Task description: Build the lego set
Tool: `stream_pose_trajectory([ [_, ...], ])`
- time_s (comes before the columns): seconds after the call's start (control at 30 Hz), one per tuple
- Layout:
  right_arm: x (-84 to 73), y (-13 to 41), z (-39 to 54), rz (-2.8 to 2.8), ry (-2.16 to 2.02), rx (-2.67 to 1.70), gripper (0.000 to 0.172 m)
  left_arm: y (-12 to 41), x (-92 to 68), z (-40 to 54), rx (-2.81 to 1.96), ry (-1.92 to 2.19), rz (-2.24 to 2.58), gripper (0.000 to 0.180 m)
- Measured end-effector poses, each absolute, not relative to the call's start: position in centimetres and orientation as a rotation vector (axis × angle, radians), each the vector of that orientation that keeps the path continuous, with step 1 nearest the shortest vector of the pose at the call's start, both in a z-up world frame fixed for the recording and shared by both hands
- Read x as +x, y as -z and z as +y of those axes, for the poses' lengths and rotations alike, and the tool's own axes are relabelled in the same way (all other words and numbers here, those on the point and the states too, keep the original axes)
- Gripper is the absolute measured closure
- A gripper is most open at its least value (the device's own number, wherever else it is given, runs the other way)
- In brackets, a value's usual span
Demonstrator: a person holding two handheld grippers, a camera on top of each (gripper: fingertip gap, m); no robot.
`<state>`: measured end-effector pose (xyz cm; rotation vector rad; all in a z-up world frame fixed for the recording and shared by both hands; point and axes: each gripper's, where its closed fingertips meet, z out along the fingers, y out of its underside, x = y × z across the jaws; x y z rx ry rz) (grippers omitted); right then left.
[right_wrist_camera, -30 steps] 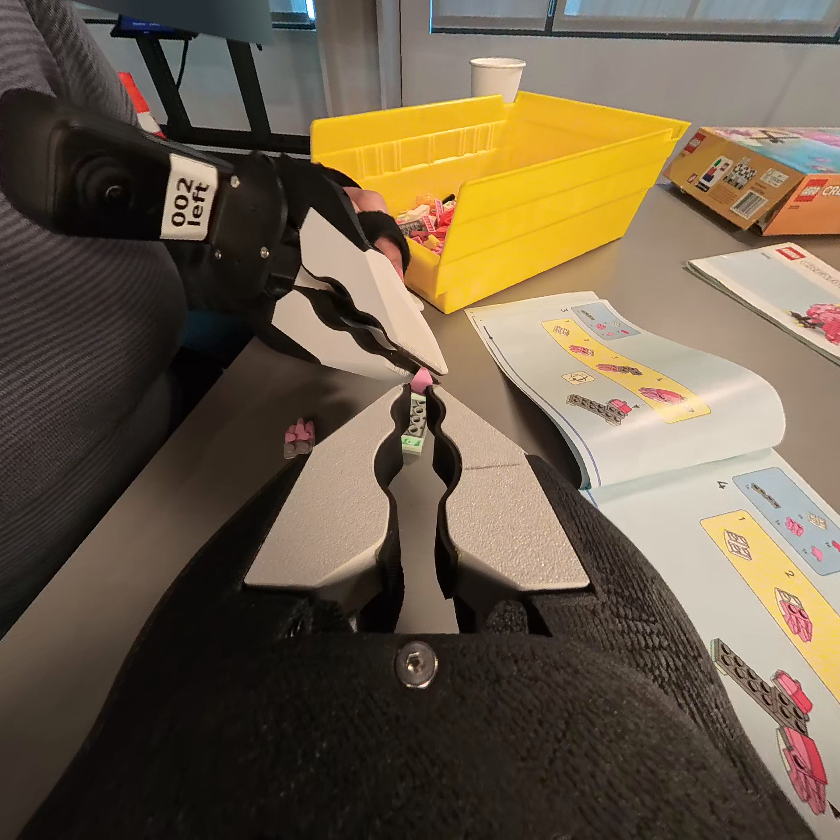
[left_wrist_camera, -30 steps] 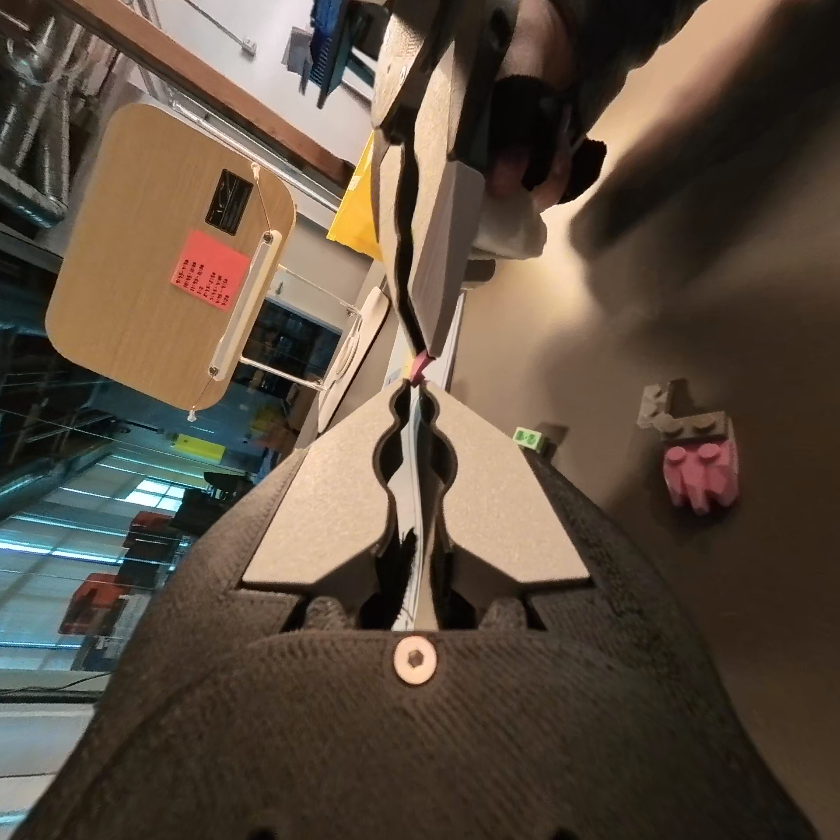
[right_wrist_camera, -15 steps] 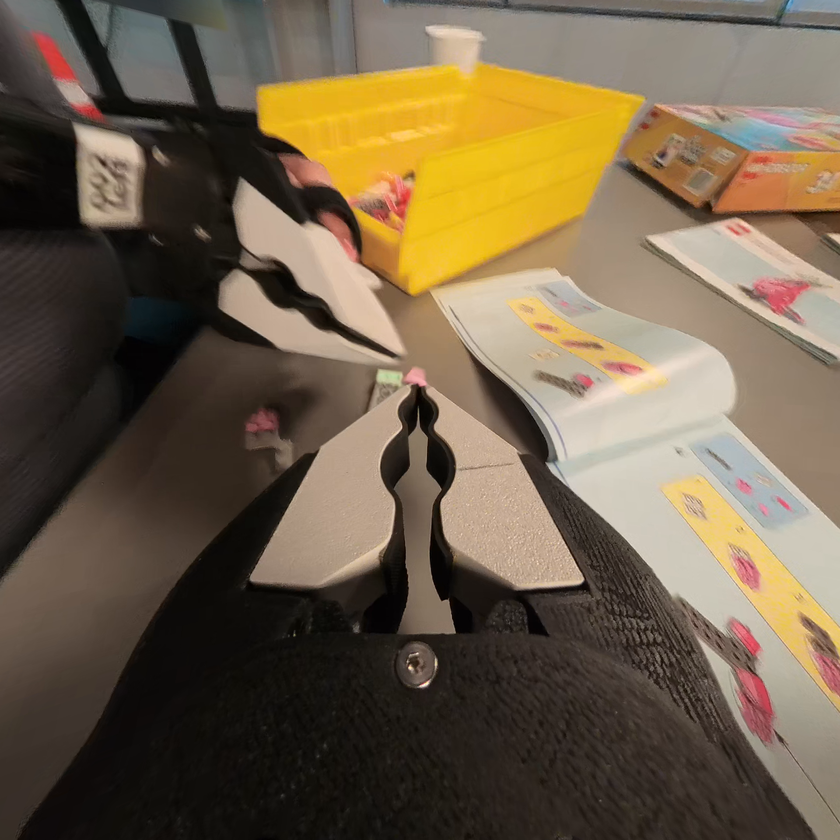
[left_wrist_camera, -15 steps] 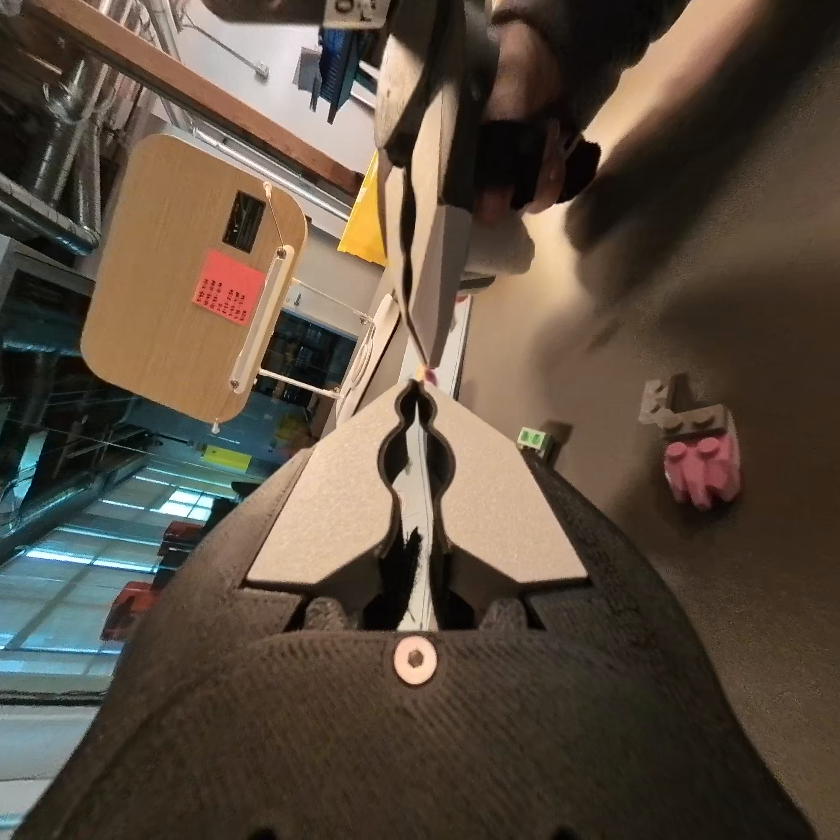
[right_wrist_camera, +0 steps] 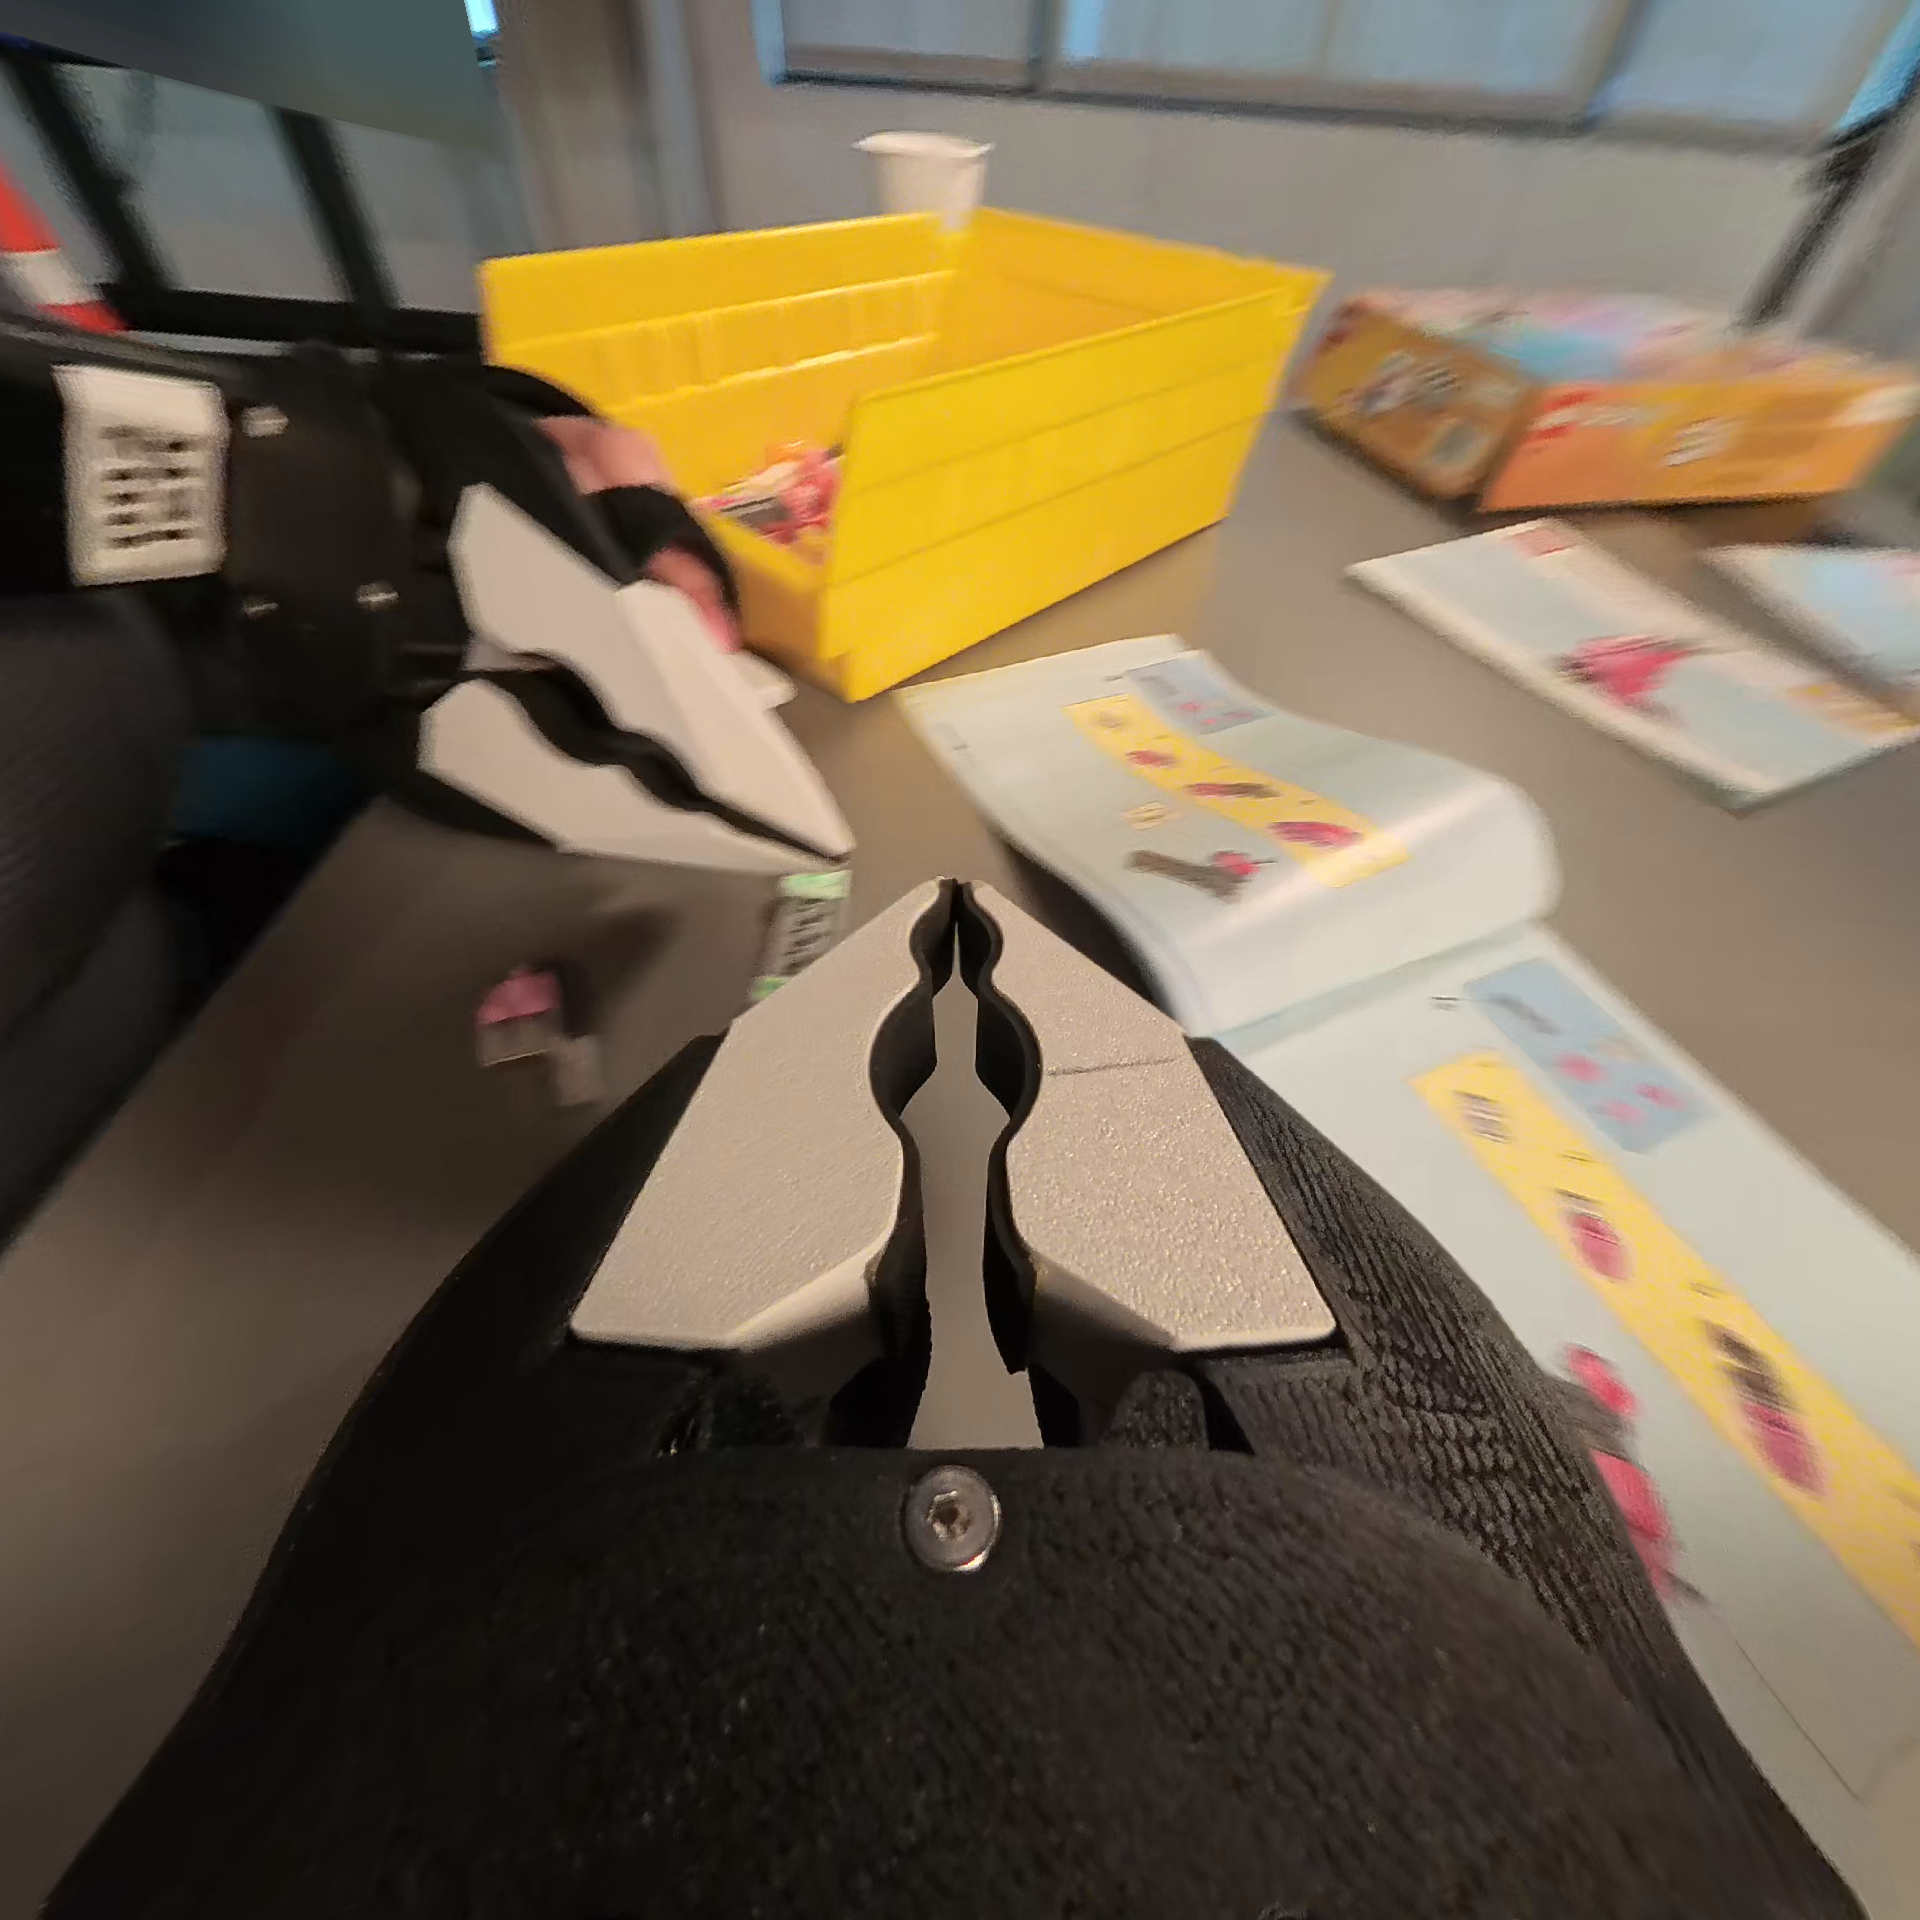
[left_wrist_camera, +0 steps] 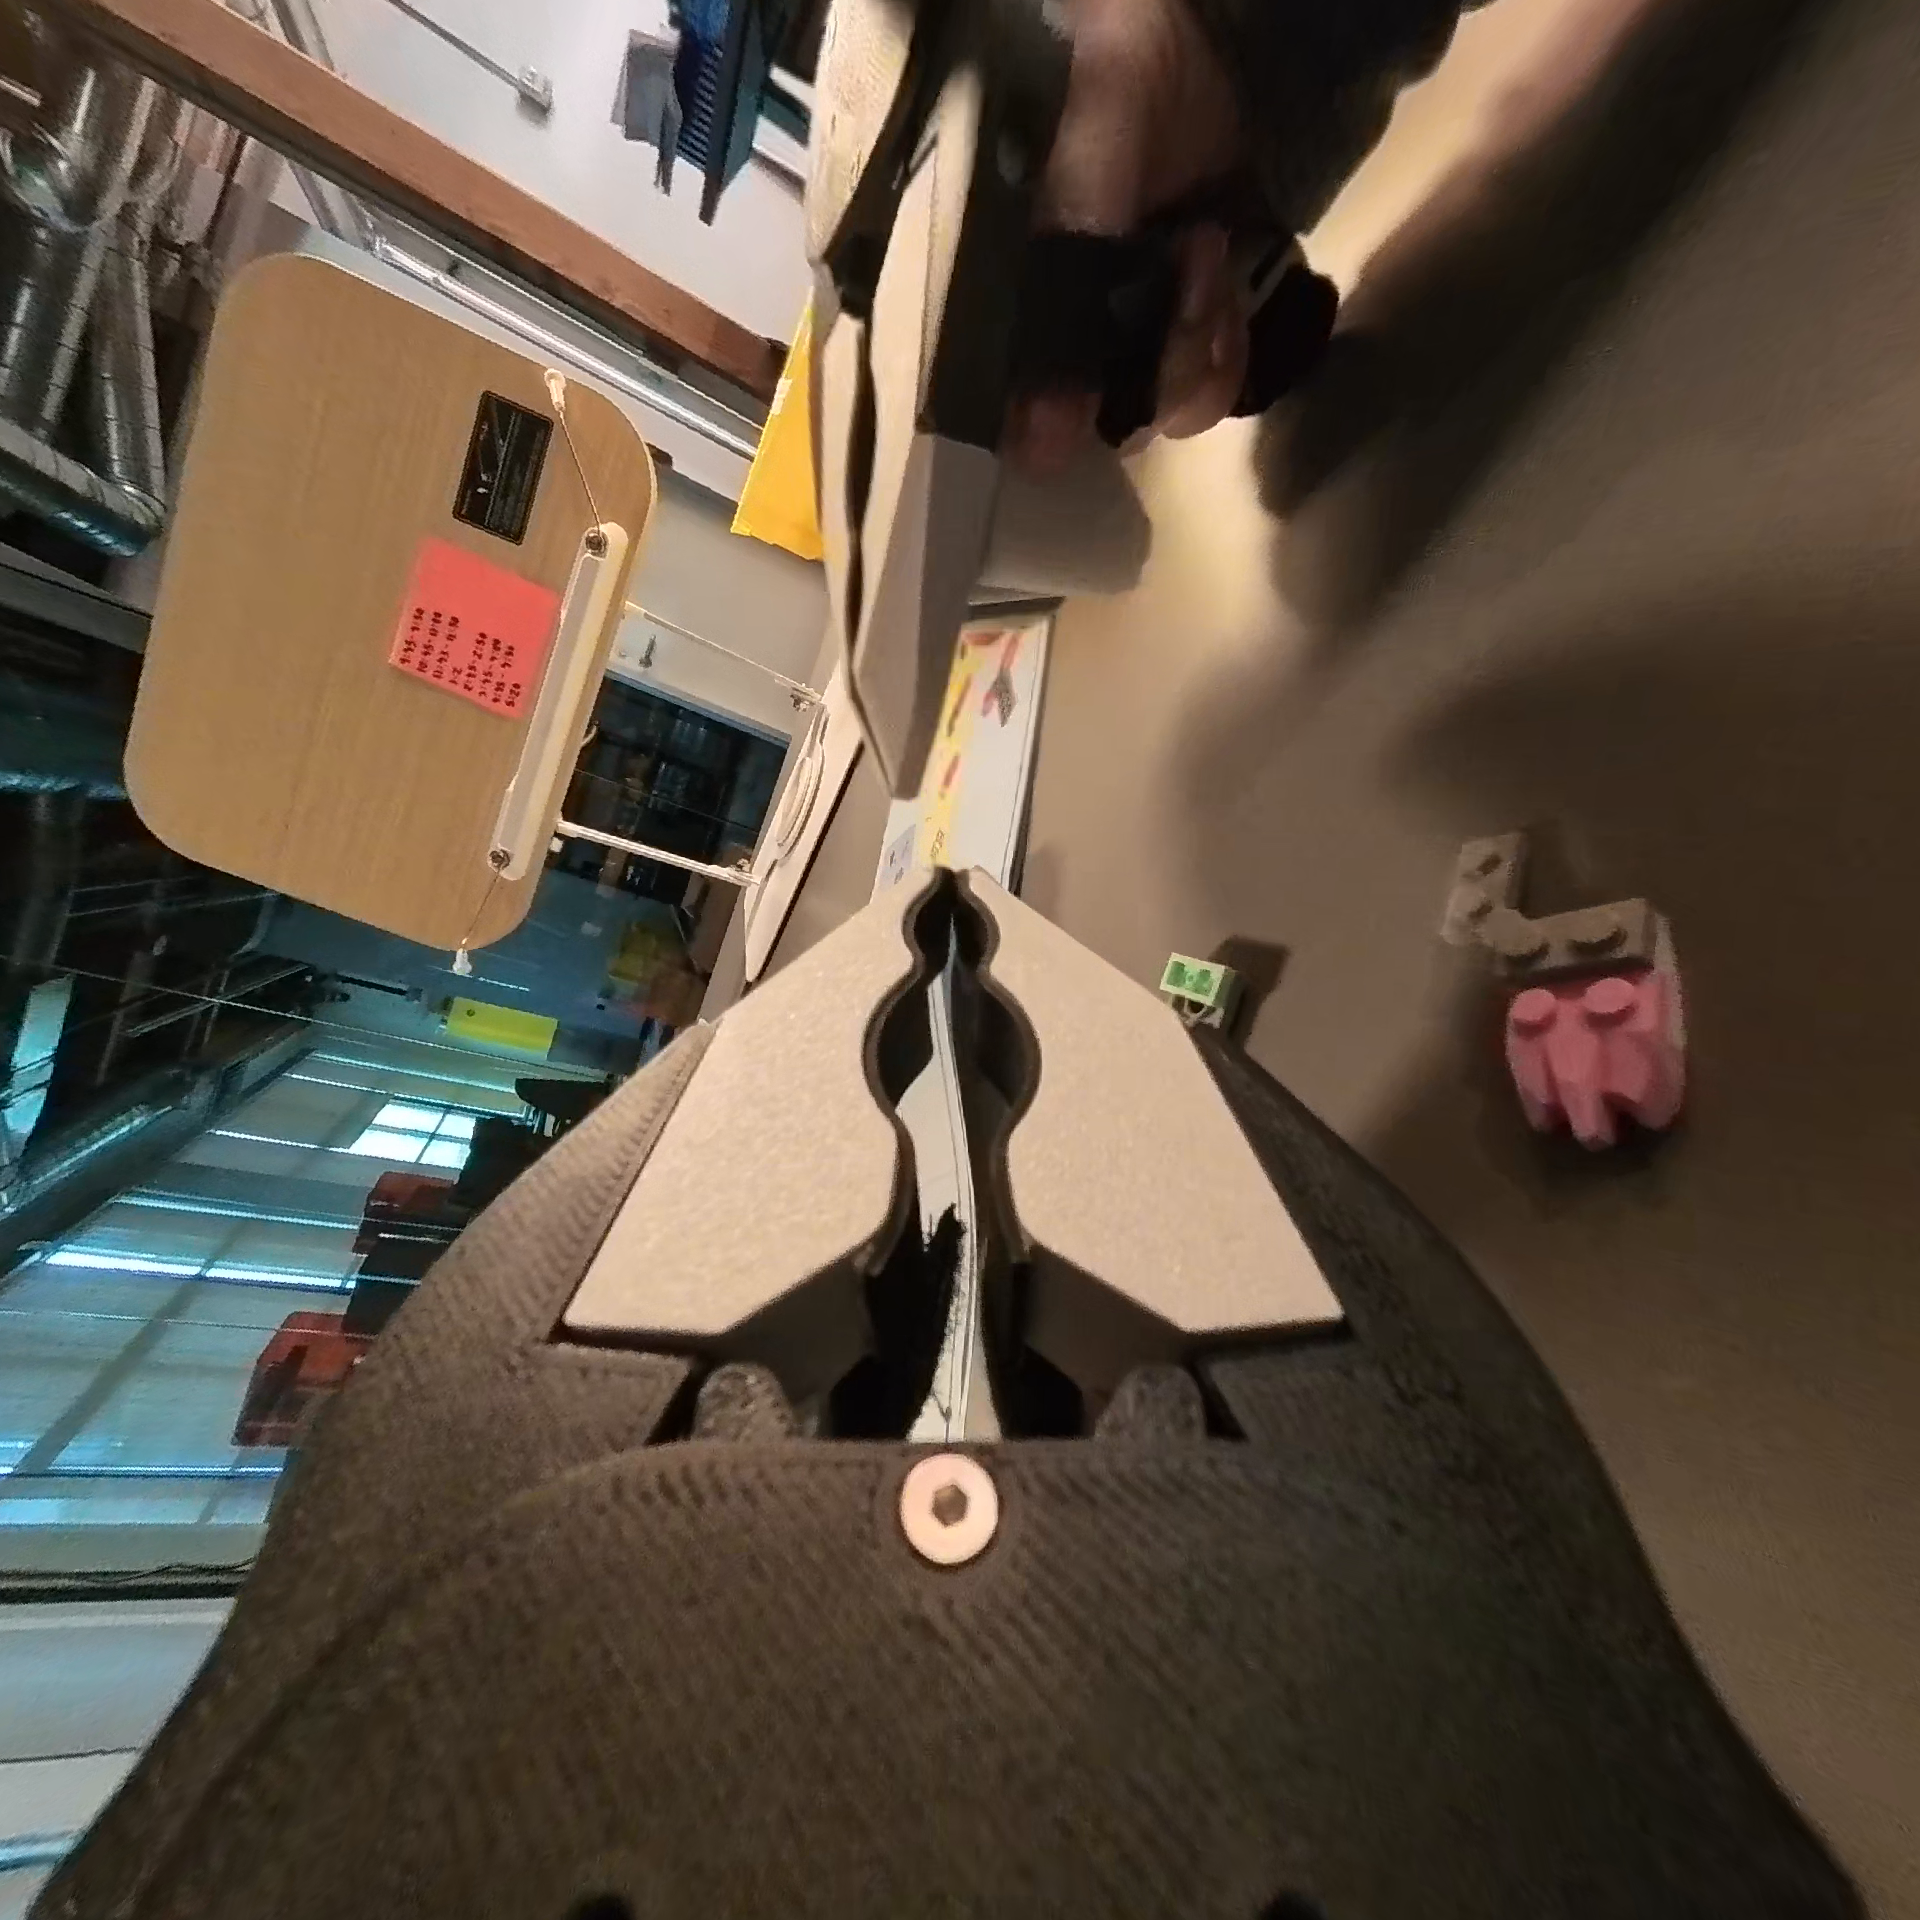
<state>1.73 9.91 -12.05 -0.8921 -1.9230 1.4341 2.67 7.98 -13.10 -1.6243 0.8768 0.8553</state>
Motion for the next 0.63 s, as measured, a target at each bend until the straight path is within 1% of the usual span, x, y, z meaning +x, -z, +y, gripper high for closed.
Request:
stream_pose_trajectory([
  [0.1, 0.7, 11.2, 11.8, -1.780, -1.324, -0.886, 0.172, 13.0, 3.0, 7.8, -1.633, -0.863, 0.877, 0.180],
  [0.27, -0.4, 8.0, 17.2, -1.333, -0.986, -0.834, 0.172, 13.0, 2.8, 8.0, -1.642, -0.866, 0.870, 0.180],
  [0.43, -0.7, 8.9, 18.5, -1.334, -0.632, -0.736, 0.172, 13.0, 2.6, 8.1, -1.635, -0.886, 0.873, 0.180],
  [0.63, -0.8, 9.2, 16.9, -1.388, -0.472, -0.582, 0.172, 13.2, 2.3, 8.1, -1.632, -0.889, 0.868, 0.180],
])
